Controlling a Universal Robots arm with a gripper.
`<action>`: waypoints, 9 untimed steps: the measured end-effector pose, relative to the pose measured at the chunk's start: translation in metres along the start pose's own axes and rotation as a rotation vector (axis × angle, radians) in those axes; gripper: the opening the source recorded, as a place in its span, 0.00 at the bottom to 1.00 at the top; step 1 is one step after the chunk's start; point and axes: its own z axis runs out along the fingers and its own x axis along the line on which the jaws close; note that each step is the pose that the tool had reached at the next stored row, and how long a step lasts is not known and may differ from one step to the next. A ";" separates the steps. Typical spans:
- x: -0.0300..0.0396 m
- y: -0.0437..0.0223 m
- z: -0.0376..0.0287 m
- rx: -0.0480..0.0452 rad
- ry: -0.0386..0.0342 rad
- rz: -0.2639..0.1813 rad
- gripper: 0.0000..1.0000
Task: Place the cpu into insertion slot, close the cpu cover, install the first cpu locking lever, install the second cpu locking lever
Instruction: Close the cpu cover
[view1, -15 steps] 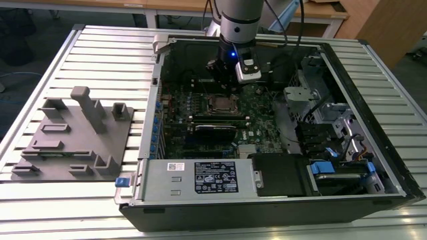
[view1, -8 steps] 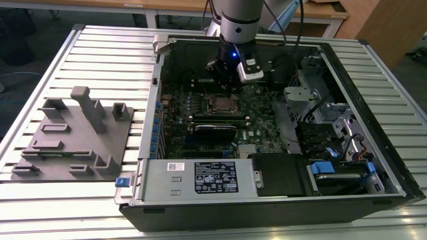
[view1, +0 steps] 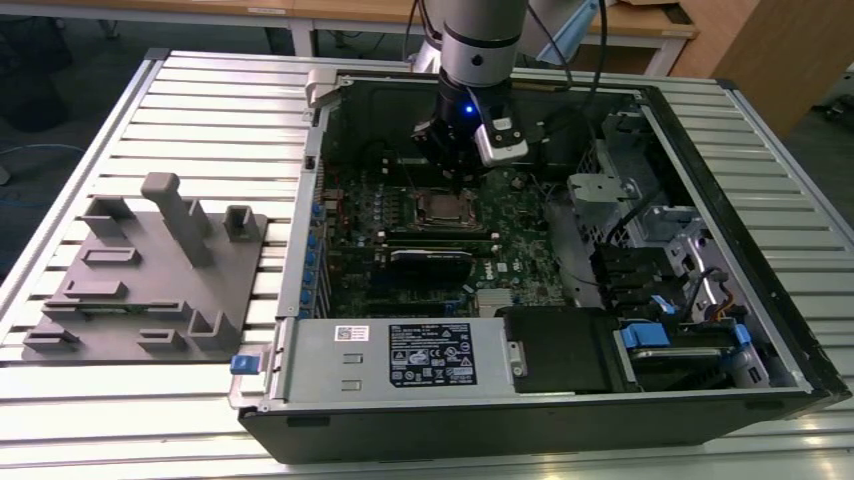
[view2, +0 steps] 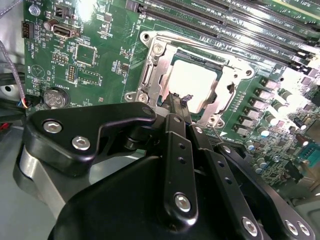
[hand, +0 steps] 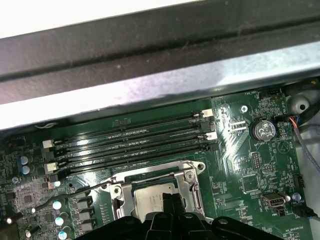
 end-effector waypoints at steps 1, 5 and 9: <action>0.0000 0.0000 0.0000 0.0000 0.0000 0.000 0.10; 0.0000 0.0000 0.0000 -0.0002 0.0000 -0.002 0.10; 0.0000 0.0000 0.0002 -0.0002 0.0001 -0.009 0.10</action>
